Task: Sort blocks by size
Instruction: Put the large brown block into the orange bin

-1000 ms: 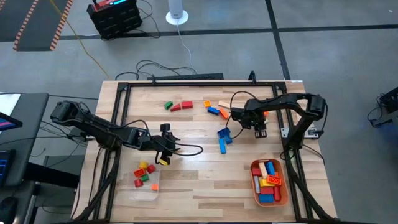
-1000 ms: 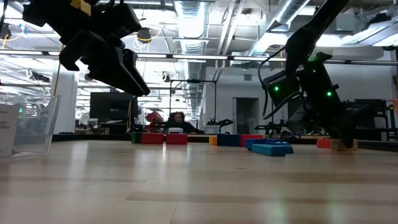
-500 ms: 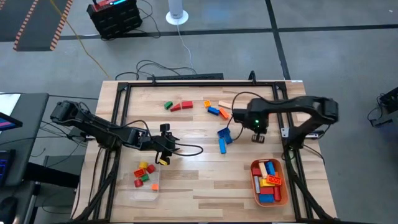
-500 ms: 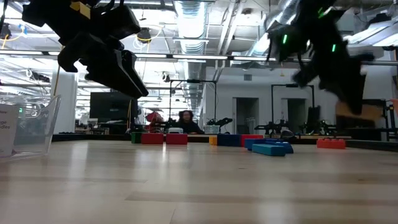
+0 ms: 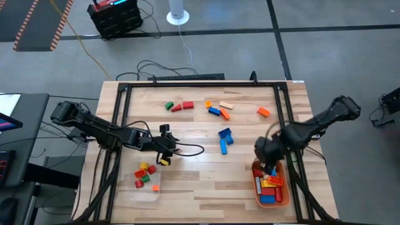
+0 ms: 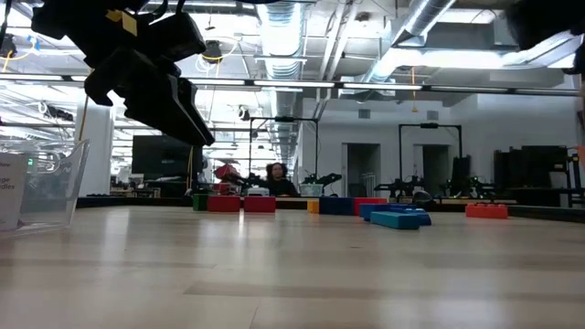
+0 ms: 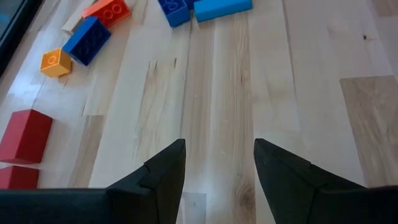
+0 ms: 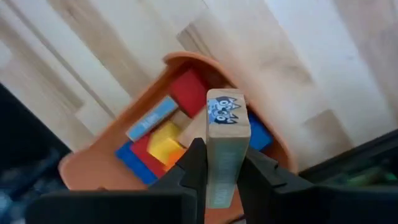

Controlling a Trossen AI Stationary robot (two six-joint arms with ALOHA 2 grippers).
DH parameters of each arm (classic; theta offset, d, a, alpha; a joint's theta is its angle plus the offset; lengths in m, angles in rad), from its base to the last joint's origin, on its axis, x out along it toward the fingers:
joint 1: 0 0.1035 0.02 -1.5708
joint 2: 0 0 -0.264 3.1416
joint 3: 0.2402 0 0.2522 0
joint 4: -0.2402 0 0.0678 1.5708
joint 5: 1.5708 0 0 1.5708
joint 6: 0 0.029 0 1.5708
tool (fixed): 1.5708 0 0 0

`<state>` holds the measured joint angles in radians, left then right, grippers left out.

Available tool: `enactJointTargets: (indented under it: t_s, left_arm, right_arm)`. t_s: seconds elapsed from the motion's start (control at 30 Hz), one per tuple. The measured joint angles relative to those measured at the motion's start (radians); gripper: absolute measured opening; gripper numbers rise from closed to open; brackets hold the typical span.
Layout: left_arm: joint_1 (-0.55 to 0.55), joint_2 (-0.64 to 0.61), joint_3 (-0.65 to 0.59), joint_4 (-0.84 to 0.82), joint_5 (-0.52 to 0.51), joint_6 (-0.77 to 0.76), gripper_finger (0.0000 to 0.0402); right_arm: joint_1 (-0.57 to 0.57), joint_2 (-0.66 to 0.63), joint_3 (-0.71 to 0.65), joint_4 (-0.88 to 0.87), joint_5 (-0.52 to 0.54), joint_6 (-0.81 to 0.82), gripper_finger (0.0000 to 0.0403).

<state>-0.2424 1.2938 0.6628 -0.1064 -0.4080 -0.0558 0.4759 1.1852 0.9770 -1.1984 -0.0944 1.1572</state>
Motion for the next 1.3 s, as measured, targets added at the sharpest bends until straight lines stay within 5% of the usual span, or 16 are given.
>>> enactJointTargets:
  t_s: [0.1,0.43,0.57,0.63,0.73,1.3]
  left_arm:
    - [0.0,0.0,0.0,0.003,0.0,-0.001,0.0184]
    - [0.0,0.0,0.0,0.056,0.0,0.049,0.0184]
    - [0.0,0.0,0.0,0.056,0.0,0.057,0.0184]
    - [0.0,0.0,0.0,0.061,0.0,0.064,0.0184]
    - [0.0,0.0,0.0,0.071,0.0,0.08,0.0184]
    - [0.0,0.0,0.0,0.045,0.0,0.099,0.0184]
  right_arm:
    - [0.083,0.014,0.0,0.013,0.071,0.095,0.0104]
    - [0.088,0.026,0.0,-0.002,0.013,0.19,0.0189]
    - [0.016,0.026,0.0,-0.144,0.182,0.136,0.0193]
    - [-0.039,0.026,0.0,-0.19,0.32,0.119,0.019]
    - [-0.15,0.026,0.0,-0.186,0.392,0.002,0.0185]
    - [-0.969,0.043,0.0,0.106,0.383,-0.855,0.0209]
